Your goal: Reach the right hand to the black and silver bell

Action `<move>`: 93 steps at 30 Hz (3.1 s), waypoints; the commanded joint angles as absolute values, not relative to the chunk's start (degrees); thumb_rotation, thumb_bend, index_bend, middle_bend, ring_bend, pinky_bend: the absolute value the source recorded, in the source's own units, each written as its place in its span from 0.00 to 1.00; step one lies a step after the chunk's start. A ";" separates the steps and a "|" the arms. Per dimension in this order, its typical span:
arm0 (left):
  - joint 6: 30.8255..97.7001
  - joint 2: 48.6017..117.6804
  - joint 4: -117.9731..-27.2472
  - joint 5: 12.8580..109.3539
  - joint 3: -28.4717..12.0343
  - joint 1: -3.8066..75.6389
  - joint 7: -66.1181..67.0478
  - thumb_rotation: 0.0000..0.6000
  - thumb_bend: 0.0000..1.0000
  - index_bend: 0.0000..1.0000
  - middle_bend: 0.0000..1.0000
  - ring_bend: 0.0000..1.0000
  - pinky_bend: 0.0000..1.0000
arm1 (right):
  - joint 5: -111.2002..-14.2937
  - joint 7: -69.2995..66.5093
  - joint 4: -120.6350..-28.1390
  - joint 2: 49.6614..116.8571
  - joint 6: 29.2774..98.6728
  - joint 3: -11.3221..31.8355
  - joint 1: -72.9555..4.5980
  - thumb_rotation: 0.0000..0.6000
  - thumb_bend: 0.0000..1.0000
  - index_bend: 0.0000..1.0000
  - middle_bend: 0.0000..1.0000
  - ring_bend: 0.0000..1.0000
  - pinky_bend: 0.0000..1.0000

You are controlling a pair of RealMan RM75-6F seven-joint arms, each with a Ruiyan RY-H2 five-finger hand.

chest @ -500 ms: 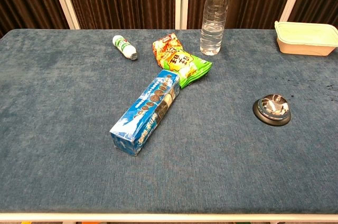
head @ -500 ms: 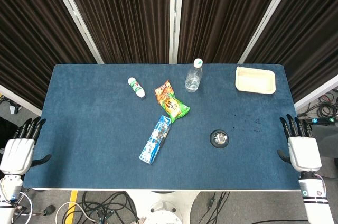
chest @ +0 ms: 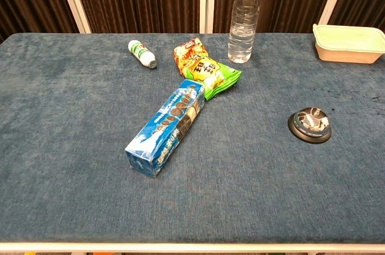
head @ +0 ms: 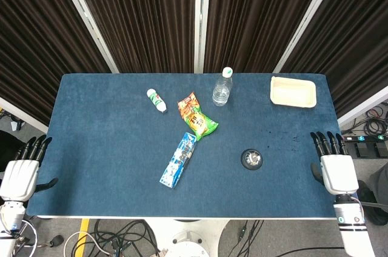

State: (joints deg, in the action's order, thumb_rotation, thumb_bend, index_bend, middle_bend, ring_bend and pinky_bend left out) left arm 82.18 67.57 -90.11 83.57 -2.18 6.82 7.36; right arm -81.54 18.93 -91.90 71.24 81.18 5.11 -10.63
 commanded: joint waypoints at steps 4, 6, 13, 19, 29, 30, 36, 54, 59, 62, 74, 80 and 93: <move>81.61 68.61 -89.44 83.38 -1.96 6.95 7.47 1.00 0.00 0.06 0.03 0.00 0.17 | -85.91 18.59 -91.21 72.87 81.11 4.13 -12.06 1.00 0.95 0.05 0.87 0.81 0.80; 81.87 68.50 -89.32 83.65 -1.82 6.81 7.33 1.00 0.00 0.06 0.03 0.00 0.17 | -86.74 18.81 -91.31 73.19 80.00 3.40 -12.54 1.00 1.00 0.12 0.93 0.90 0.85; 83.03 67.67 -89.56 84.15 -1.89 6.35 6.35 1.00 0.00 0.06 0.03 0.00 0.17 | -85.47 24.11 -92.01 75.80 72.68 0.85 -14.61 1.00 1.00 0.15 0.95 0.94 0.86; 83.34 67.33 -88.57 84.17 -1.70 5.88 4.70 1.00 0.00 0.06 0.03 0.00 0.17 | -82.61 28.54 -89.89 80.31 68.70 0.41 -15.85 1.00 1.00 0.12 0.95 0.94 0.86; 82.63 67.21 -86.74 83.04 -2.03 5.77 2.82 1.00 0.00 0.06 0.03 0.00 0.17 | -78.37 32.89 -87.84 84.67 65.79 1.43 -17.55 1.00 1.00 0.09 0.95 0.94 0.86; 82.58 67.20 -86.59 82.96 -2.06 5.75 2.66 1.00 0.00 0.06 0.03 0.00 0.17 | -78.17 32.98 -87.77 84.86 65.63 1.50 -17.69 1.00 1.00 0.09 0.95 0.94 0.86; 82.51 67.11 -85.94 83.01 -2.02 5.65 1.93 1.00 0.00 0.06 0.03 0.00 0.17 | -77.36 33.79 -87.50 85.79 65.09 1.46 -18.37 1.00 1.00 0.09 0.95 0.94 0.86; 82.57 66.84 -86.11 83.40 -2.01 5.64 1.87 1.00 0.00 0.06 0.03 0.00 0.17 | -73.39 35.00 -86.80 86.62 63.09 0.52 -19.07 1.00 1.00 0.09 0.95 0.94 0.86; 82.80 66.73 -86.47 83.67 -2.13 5.74 2.09 1.00 0.00 0.06 0.03 0.00 0.17 | -75.65 33.57 -88.42 85.55 66.36 1.15 -18.73 1.00 1.00 0.09 0.95 0.94 0.86; 82.71 66.71 -86.66 83.72 -2.15 5.83 2.34 1.00 0.00 0.06 0.03 0.00 0.17 | -76.75 33.02 -89.50 84.67 67.62 1.29 -18.64 1.00 1.00 0.09 0.95 0.94 0.86; 82.40 66.53 -86.95 83.44 -2.19 5.90 2.62 1.00 0.00 0.06 0.03 0.00 0.17 | -73.42 35.51 -87.48 85.88 63.55 -0.23 -19.47 1.00 1.00 0.09 0.95 0.94 0.86; 82.75 66.43 -87.01 83.67 -2.17 5.78 2.46 1.00 0.00 0.06 0.03 0.00 0.17 | -72.98 36.03 -88.47 85.47 64.34 -0.11 -19.43 1.00 1.00 0.09 0.95 0.94 0.86; 82.92 66.35 -88.55 84.08 -2.14 5.98 4.12 1.00 0.00 0.06 0.03 0.00 0.17 | -88.32 23.17 -87.05 81.08 85.21 3.49 -15.05 1.00 0.98 0.11 0.90 0.86 0.85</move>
State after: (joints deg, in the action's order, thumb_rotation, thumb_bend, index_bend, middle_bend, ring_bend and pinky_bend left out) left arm 82.91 66.34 -88.50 84.07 -2.17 6.00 4.08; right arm -84.18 26.53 -90.38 81.49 79.64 2.29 -16.75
